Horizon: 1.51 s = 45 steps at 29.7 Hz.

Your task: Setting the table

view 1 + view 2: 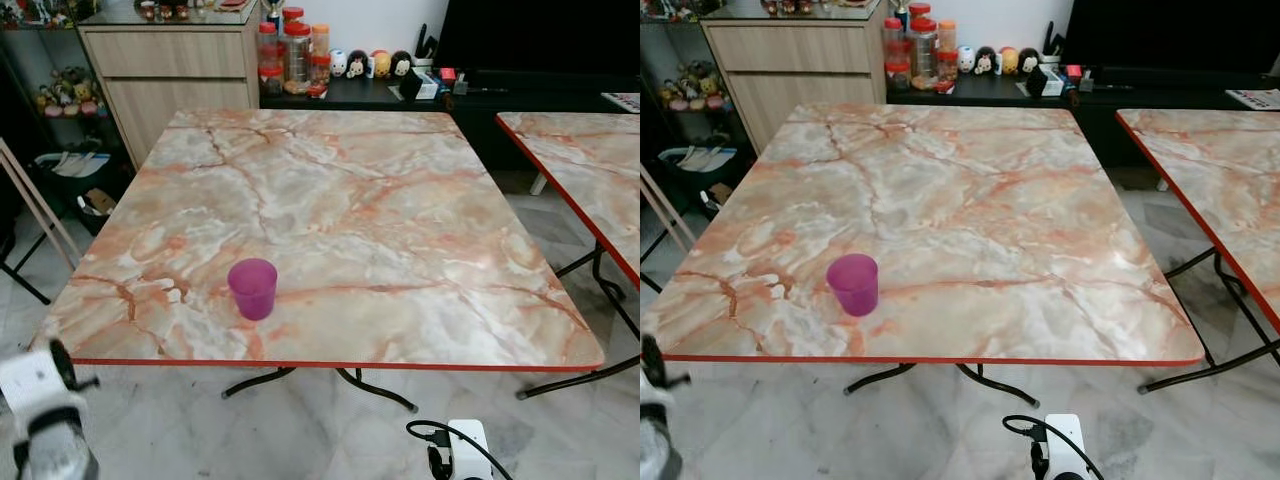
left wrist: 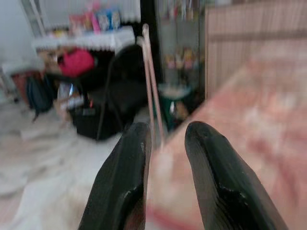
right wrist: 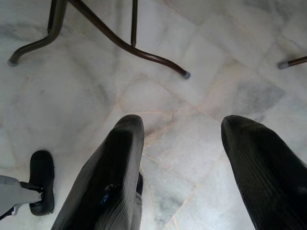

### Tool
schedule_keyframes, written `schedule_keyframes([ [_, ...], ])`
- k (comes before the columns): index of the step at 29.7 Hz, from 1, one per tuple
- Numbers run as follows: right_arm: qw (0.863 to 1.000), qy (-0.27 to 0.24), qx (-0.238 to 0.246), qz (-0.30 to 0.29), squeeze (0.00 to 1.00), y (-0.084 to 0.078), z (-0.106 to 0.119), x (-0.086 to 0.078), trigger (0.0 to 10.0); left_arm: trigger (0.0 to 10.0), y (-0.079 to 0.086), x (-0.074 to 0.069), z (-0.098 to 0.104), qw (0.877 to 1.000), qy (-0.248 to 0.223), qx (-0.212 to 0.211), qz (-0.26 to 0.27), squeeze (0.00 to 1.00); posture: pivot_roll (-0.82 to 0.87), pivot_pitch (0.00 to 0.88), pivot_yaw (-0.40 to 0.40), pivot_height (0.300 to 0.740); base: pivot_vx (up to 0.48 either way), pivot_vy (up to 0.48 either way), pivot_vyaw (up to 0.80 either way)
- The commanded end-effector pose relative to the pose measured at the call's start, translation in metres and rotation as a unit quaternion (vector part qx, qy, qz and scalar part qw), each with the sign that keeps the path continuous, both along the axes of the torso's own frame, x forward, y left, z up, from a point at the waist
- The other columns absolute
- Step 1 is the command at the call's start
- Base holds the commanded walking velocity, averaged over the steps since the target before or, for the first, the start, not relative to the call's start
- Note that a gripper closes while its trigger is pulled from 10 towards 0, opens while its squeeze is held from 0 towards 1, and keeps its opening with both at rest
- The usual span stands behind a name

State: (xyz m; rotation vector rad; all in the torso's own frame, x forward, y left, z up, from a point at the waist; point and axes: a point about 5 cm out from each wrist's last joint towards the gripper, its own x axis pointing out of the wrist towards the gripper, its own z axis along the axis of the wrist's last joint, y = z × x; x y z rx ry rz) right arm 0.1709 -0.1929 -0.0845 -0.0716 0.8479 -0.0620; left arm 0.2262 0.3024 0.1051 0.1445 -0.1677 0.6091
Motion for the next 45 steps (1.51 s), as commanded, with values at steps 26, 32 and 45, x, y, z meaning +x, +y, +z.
schedule_keyframes([
  [26, 1.000, 0.007, 0.004, -0.002, 0.00, 0.004, -0.001, 0.000, 10.0, 10.0, -0.091, 0.093, 0.084, 0.901, 0.183, 0.039, -0.391, 0.00, 0.05, 0.000, 0.005, 0.725, 0.000, 0.000, 0.00],
  [32, 1.000, 0.007, 0.007, 0.001, 0.00, 0.007, -0.001, 0.000, 10.0, 10.0, -0.103, 0.094, 0.082, 0.873, 0.218, 0.012, -0.436, 0.00, 0.05, 0.000, 0.007, 0.725, 0.000, 0.000, 0.00],
  [45, 1.000, 0.008, 0.007, 0.002, 0.00, 0.008, -0.001, 0.001, 10.0, 10.0, -0.136, 0.111, 0.072, 0.837, 0.273, 0.054, -0.471, 0.00, 0.03, 0.000, 0.006, 0.725, 0.000, 0.000, 0.00],
])
